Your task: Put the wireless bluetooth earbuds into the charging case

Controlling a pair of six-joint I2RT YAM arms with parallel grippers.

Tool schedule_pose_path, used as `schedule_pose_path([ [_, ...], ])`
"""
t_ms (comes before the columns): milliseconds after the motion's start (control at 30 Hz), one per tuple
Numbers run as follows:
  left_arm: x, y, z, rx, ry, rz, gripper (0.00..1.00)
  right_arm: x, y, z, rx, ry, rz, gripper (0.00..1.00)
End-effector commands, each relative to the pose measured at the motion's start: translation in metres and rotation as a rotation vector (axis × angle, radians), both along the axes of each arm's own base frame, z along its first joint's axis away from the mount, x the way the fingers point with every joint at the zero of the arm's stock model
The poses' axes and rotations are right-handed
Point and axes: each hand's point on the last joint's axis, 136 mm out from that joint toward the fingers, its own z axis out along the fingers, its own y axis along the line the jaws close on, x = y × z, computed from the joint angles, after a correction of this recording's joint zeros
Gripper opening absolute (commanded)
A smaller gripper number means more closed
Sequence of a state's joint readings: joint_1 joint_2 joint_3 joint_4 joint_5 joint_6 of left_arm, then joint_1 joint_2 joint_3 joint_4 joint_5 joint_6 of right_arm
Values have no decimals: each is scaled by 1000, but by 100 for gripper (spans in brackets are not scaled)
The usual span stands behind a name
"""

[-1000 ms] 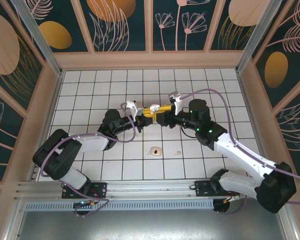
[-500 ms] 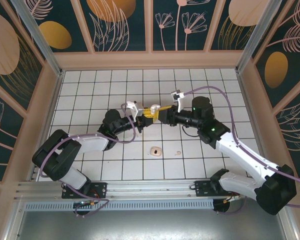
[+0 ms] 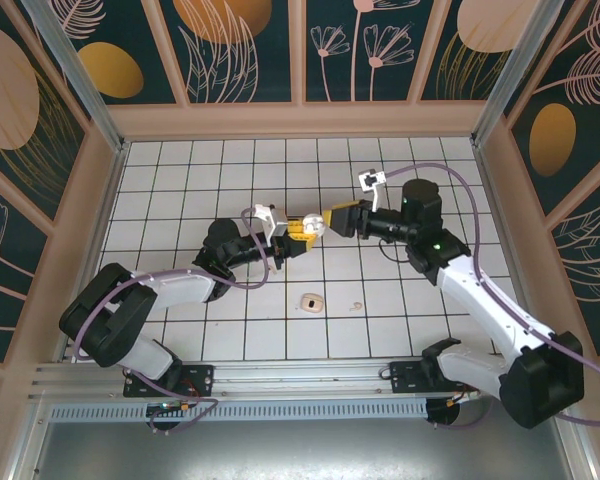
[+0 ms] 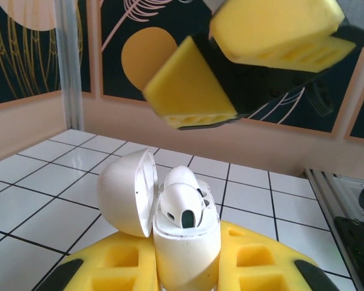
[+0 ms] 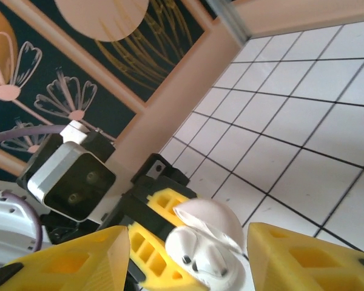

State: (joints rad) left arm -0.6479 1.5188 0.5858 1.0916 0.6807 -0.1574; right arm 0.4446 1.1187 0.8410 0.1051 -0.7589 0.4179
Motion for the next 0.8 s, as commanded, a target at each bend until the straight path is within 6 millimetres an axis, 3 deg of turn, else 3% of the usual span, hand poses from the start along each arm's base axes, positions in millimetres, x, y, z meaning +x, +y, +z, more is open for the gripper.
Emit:
schedule_pose_path([
  [0, -10, -4, 24, -31, -70, -54, 11, -6, 13, 19, 48, -53, 129, 54],
  [300, -11, -5, 31, -43, -83, -55, 11, -13, 20, 16, 53, -39, 211, 55],
  [767, -3, -3, 26, -26, -63, -8, 11, -56, 8, 19, 92, -91, 272, 50],
])
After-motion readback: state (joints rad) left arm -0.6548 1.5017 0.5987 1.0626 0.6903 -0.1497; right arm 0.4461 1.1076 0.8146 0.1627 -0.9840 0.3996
